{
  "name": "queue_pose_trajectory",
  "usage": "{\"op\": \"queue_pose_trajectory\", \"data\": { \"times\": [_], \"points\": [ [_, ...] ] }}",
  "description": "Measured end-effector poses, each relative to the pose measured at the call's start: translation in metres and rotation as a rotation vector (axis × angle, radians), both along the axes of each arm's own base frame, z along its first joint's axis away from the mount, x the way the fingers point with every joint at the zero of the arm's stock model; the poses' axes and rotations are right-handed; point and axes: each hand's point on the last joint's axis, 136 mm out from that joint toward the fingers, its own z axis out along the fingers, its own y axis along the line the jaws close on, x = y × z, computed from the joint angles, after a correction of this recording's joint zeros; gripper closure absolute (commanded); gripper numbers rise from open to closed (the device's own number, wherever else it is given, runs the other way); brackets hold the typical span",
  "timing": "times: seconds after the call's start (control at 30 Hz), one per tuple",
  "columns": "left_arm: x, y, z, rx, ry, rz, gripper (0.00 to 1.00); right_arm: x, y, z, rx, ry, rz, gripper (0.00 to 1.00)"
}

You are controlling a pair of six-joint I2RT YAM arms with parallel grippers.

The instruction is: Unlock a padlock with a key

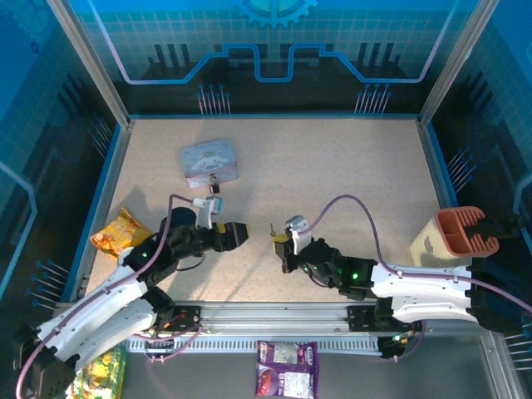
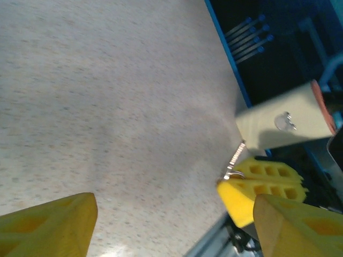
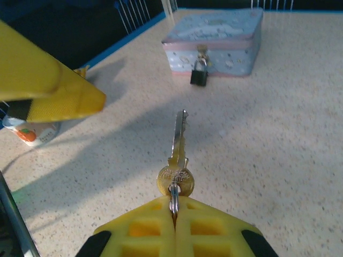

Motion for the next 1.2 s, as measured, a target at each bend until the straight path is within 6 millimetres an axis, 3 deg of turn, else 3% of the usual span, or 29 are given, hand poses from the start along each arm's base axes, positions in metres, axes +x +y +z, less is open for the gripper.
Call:
{"op": "queue_pose_trajectory", "data": {
  "times": [0.2, 0.4, 0.8, 1.2],
  "points": [
    [-0.005, -0.031, 0.022, 0.047, -0.070, -0.094, 0.36, -0.001, 0.004, 0.007, -0.014, -0.055, 0.035, 1.00],
    [-0.004, -0.047, 0.018, 0.098, -0.080, -0.122, 0.45, -0.003, 0.005, 0.009, -0.031, -0.080, 0.061, 1.00],
    [0.004, -0.050, 0.014, 0.141, -0.083, -0.095, 0.69, -0.009, 0.011, 0.013, -0.024, -0.097, 0.099, 1.00],
    [0.005, -0.052, 0.009, 0.155, -0.074, -0.095, 0.87, -0.012, 0.015, 0.006, -0.048, -0.094, 0.114, 1.00]
  ]
}}
